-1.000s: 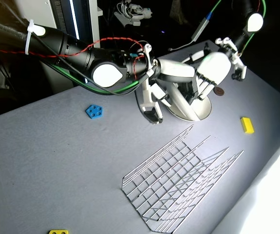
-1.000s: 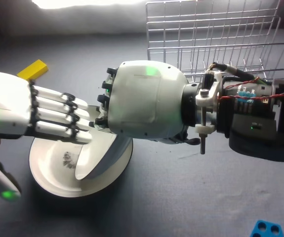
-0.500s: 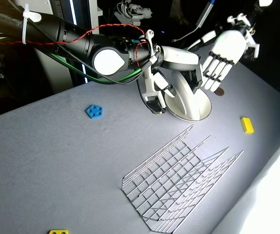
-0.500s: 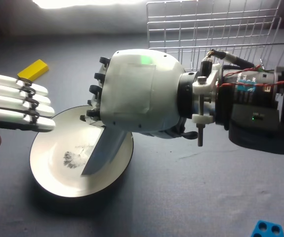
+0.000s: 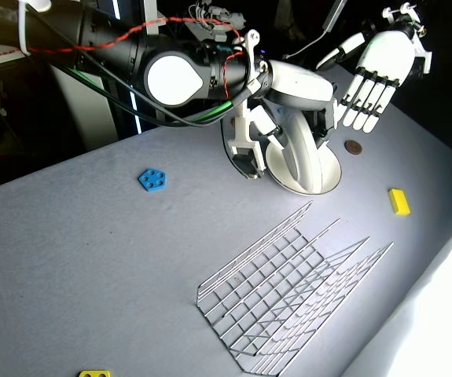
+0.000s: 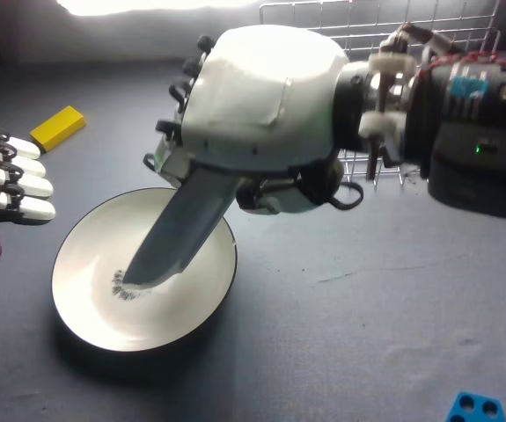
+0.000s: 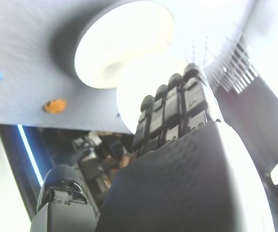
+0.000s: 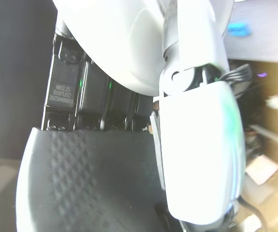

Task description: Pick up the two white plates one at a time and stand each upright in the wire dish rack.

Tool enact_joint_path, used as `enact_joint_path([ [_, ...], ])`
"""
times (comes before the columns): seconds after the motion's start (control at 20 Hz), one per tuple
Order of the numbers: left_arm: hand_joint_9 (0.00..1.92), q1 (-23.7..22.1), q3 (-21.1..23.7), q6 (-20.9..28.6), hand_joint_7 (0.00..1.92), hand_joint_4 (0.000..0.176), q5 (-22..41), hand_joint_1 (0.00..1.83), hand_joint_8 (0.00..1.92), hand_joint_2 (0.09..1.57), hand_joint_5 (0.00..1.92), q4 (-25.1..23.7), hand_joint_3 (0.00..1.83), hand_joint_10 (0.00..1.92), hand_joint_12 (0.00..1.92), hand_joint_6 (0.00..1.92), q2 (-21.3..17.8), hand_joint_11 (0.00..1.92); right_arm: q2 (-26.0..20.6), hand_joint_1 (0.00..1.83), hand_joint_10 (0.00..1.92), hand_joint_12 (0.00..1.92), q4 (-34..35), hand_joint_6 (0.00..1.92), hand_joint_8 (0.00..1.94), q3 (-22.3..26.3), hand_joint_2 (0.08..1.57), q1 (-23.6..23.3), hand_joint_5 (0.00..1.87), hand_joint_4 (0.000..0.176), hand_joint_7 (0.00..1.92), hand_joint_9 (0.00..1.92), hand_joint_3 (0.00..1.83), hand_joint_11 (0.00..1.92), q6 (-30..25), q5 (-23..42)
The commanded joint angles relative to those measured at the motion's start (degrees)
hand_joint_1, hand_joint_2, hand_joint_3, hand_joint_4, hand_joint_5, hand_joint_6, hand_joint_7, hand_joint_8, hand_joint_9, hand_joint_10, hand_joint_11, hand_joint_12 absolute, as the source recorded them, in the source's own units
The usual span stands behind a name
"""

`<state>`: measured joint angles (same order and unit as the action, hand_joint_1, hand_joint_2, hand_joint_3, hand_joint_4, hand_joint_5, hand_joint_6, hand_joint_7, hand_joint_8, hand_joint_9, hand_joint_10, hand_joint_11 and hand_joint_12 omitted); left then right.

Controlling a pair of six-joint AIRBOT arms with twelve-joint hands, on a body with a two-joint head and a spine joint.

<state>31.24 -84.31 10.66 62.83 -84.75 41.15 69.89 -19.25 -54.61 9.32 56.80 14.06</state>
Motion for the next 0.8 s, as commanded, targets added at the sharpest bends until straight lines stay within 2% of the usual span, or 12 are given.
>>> enact_joint_path([
  [0.0, 0.0, -0.17, -0.42, 0.31, 0.02, 0.0, 2.22, 0.0, 0.0, 1.02, 0.04, 4.35, 0.01, 0.0, 0.0, 0.0, -0.99, 0.0, -0.39, 1.39, 0.94, 1.04, 0.32, 1.04, 0.88, 0.43, 1.08, -1.72, 0.89, 0.0, 1.02, 1.1, 0.0, 0.96, -1.68, 6.66],
  [0.15, 0.0, -0.03, -1.05, 0.4, 0.03, 0.0, 2.23, 0.0, 0.0, 1.01, 0.03, 4.34, 0.0, 0.0, 0.0, 0.0, -1.22, 0.0, -1.25, 1.38, 0.97, 1.04, 0.29, 1.09, 0.93, 0.42, 1.1, -4.47, 0.86, 0.0, 0.99, 1.08, 0.0, 0.94, -9.74, 3.37],
  [0.25, 0.03, 0.07, -1.28, 0.4, 0.05, 0.0, 2.58, 0.0, 0.01, 1.01, 0.05, 3.33, 0.0, 0.01, 0.01, 0.01, -1.23, 0.01, -1.89, 1.39, 0.93, 1.02, 0.26, 1.06, 0.87, 0.42, 1.08, -6.19, 0.88, 0.0, 1.02, 1.11, 0.0, 0.95, -15.59, 2.22],
  [0.45, 0.04, 0.87, -1.34, 0.4, 0.05, 0.0, 2.64, 0.0, 0.01, 1.01, 0.06, 3.3, 0.0, 0.01, 0.01, 0.01, -1.25, 0.03, -3.1, 1.38, 0.96, 1.04, 0.23, 1.11, 0.92, 0.4, 1.1, -9.0, 0.83, 0.0, 0.99, 1.09, 0.0, 0.94, -23.37, -0.39],
  [0.75, 0.03, -0.1, -1.59, 0.4, 0.05, 0.0, 2.63, 0.0, 0.01, 1.02, 0.05, 3.28, 0.0, 0.01, 0.01, 0.01, -0.8, 0.02, -4.83, 1.38, 0.95, 1.04, 0.24, 1.1, 0.9, 0.24, 1.09, -11.22, 0.85, 0.0, 1.0, 1.1, 0.0, 0.95, -31.5, -1.82],
])
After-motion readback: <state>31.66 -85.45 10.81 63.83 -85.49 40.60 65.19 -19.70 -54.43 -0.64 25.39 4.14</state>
